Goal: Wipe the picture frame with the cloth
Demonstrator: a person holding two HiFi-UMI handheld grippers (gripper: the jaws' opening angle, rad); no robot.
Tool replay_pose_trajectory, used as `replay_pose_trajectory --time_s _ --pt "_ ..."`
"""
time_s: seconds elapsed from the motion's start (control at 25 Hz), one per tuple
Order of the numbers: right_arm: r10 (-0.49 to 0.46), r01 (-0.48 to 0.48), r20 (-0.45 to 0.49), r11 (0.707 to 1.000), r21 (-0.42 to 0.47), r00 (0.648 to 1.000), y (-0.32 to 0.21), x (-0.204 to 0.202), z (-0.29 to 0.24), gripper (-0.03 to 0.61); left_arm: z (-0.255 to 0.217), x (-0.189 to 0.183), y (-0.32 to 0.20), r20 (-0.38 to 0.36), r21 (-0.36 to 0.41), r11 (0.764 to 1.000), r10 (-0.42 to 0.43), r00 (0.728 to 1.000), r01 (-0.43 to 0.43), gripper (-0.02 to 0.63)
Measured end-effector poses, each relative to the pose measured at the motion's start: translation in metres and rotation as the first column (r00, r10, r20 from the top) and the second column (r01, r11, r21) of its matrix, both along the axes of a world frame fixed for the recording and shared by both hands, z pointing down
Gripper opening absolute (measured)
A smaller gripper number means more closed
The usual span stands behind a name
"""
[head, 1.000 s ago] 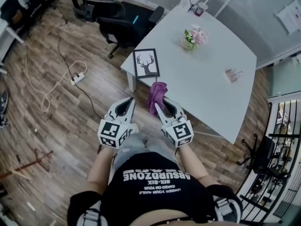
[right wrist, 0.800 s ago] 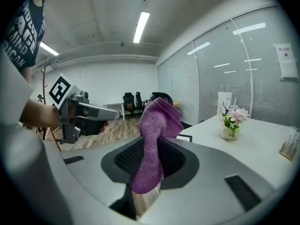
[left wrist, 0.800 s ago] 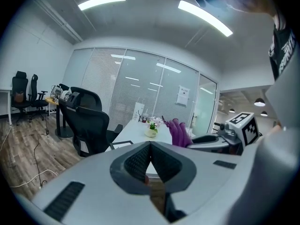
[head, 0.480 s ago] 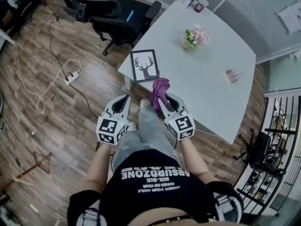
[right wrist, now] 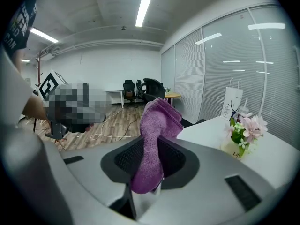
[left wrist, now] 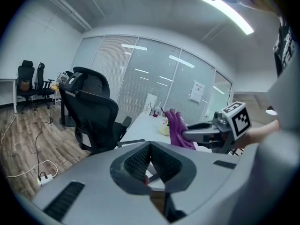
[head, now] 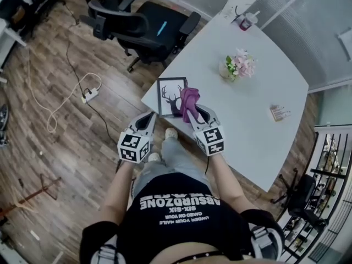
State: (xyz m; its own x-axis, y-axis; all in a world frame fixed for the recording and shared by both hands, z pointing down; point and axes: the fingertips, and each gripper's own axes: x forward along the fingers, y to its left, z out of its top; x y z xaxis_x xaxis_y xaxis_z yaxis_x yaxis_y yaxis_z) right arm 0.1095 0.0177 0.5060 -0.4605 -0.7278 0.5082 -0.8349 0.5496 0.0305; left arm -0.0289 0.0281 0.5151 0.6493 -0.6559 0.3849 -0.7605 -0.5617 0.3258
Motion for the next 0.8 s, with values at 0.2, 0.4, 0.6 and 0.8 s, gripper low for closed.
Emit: replay_pose_trajectory --time_s 0.2,0.4,0.6,0.8 --pt "-0.048 0.048 -0.002 0.999 0.009 0.999 -0.055 0.006 0.005 0.107 0.008 0.018 -0.041 0.03 -0.019 1.0 -0.01 0.999 0.011 0.015" --pt "-0.103 0.102 -0.026 0.994 -0.032 0.994 -0.096 0.003 0.029 0.107 0.04 0.023 -0.063 0.113 -0.056 0.998 -0.025 0.993 0.031 0.015" --pt "-0.205 0.196 -0.107 0.977 -0.088 0.973 -0.121 -0.009 0.061 0.107 0.069 0.019 -0.076 0.168 -0.092 0.994 -0.046 0.985 0.062 0.015" --pt "-0.24 0.216 -0.142 0.962 -0.168 0.96 -0.139 -0.029 0.094 0.107 0.095 0.02 -0.081 0.183 -0.141 0.989 -0.009 0.983 0.035 0.015"
